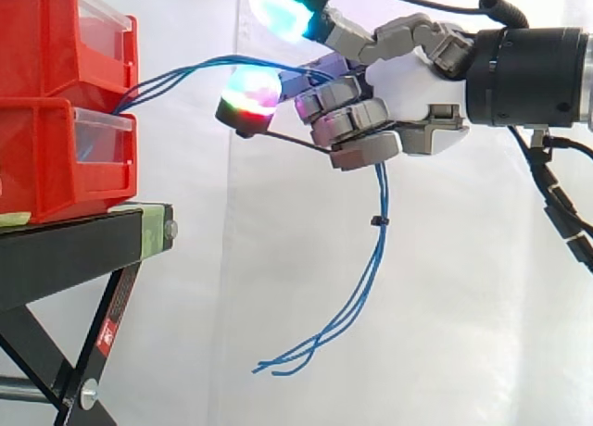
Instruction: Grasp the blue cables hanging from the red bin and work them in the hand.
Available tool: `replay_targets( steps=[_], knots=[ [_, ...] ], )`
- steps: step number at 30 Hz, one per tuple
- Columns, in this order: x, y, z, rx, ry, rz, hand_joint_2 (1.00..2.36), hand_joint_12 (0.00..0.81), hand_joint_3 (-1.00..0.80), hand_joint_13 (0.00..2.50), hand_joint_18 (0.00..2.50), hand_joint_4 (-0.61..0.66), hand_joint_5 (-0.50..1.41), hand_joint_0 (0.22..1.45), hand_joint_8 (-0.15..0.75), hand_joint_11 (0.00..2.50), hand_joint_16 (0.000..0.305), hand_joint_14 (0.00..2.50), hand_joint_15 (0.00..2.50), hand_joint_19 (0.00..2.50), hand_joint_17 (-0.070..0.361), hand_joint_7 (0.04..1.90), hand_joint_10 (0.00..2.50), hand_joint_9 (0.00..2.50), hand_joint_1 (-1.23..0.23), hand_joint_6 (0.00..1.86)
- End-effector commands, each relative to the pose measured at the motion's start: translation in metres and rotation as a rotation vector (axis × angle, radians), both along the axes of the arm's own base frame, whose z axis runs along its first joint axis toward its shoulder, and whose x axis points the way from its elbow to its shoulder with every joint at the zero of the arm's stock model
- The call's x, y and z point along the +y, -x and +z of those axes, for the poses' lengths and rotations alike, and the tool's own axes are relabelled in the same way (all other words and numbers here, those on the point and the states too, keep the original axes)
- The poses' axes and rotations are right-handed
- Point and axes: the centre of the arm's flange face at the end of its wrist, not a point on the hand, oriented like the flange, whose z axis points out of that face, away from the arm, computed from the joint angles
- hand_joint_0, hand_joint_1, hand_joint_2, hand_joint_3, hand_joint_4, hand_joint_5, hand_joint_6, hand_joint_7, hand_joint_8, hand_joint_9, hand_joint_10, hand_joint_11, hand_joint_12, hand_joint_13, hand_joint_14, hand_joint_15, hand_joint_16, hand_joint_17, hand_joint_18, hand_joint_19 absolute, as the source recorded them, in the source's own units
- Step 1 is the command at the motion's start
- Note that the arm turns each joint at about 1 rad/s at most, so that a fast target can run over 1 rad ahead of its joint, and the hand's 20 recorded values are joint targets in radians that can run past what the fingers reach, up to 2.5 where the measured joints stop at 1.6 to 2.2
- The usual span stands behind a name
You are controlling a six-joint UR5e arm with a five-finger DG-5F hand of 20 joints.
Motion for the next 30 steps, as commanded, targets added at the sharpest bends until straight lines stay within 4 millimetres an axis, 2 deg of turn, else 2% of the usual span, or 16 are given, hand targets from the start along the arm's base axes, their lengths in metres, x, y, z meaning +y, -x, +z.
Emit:
replay_targets(
  steps=[1,5,10,15,16,19,22,23,24,25,27,28,29,30],
  knots=[
    [-0.0015,0.0004,-0.0001,0.003,0.008,-0.008,1.01,0.459,-0.69,0.86,1.55,0.27,0.26,0.90,0.425,2.50,0.051,2.50,1.53,1.69,0.114,1.16,2.50,0.49,-0.58,0.56],
    [-0.0015,0.0004,-0.0001,0.004,0.011,-0.008,1.02,0.458,-0.43,0.87,1.57,0.29,0.28,0.92,0.430,2.50,0.052,2.50,1.57,1.68,0.117,1.18,2.50,0.50,-0.58,0.50],
    [-0.0015,0.0004,-0.0001,0.006,0.016,-0.009,1.02,0.476,-0.17,0.89,1.56,0.29,0.33,0.96,0.439,2.50,0.056,2.50,1.57,1.58,0.126,1.25,2.50,0.52,-0.57,0.23],
    [-0.0024,0.0005,-0.0001,0.006,0.016,-0.010,1.01,0.483,0.04,0.88,1.50,0.28,0.32,1.00,0.440,2.50,0.059,2.50,1.53,1.42,0.133,1.25,2.50,0.48,-0.61,0.21],
    [-0.0024,0.0005,-0.0001,0.006,0.016,-0.010,1.01,0.485,0.03,0.88,1.50,0.28,0.32,1.00,0.440,2.50,0.061,2.50,1.54,1.39,0.138,1.24,2.50,0.48,-0.62,0.22],
    [-0.0033,0.0007,-0.0001,0.006,0.016,-0.012,1.01,0.475,-0.34,0.85,1.50,0.28,0.30,0.92,0.432,2.50,0.056,2.50,1.55,1.54,0.127,1.26,2.50,0.46,-0.64,0.21],
    [-0.0033,0.0006,0.0001,0.004,0.015,-0.011,1.02,0.462,-0.50,0.83,1.51,0.26,0.30,0.91,0.425,2.50,0.050,2.50,1.55,1.68,0.113,1.28,2.50,0.46,-0.61,0.19],
    [-0.0033,0.0007,-0.0001,0.005,0.015,-0.011,1.02,0.457,-0.46,0.83,1.51,0.26,0.30,0.92,0.424,2.50,0.050,2.50,1.56,1.68,0.113,1.27,2.50,0.46,-0.60,0.20],
    [-0.0033,0.0007,-0.0001,0.005,0.015,-0.011,1.02,0.458,-0.28,0.84,1.53,0.26,0.31,0.96,0.426,2.50,0.052,2.50,1.54,1.65,0.116,1.26,2.50,0.46,-0.60,0.21],
    [-0.0031,0.0007,-0.0001,0.005,0.015,-0.010,1.01,0.465,0.08,0.86,1.46,0.27,0.31,1.04,0.422,2.50,0.055,2.50,1.49,1.42,0.123,1.23,2.50,0.48,-0.62,0.27],
    [-0.0030,0.0006,0.0000,0.005,0.014,-0.008,1.03,0.473,0.27,0.87,1.43,0.27,0.32,1.05,0.431,2.50,0.058,2.50,1.48,1.29,0.131,1.21,2.50,0.49,-0.61,0.29],
    [-0.0030,0.0006,0.0000,0.005,0.015,-0.008,1.05,0.484,0.12,0.90,1.50,0.28,0.33,1.01,0.436,2.50,0.062,2.50,1.51,1.32,0.139,1.22,2.50,0.50,-0.62,0.26],
    [-0.0030,0.0006,0.0000,0.005,0.015,-0.008,1.00,0.486,0.03,0.91,1.53,0.28,0.33,0.99,0.437,2.50,0.065,2.50,1.51,1.34,0.146,1.23,2.50,0.50,-0.62,0.24],
    [-0.0031,0.0007,-0.0001,0.005,0.015,-0.010,1.01,0.481,-0.30,0.89,1.52,0.27,0.33,0.91,0.432,2.50,0.060,2.50,1.54,1.45,0.136,1.27,2.50,0.50,-0.61,0.18]
  ],
)
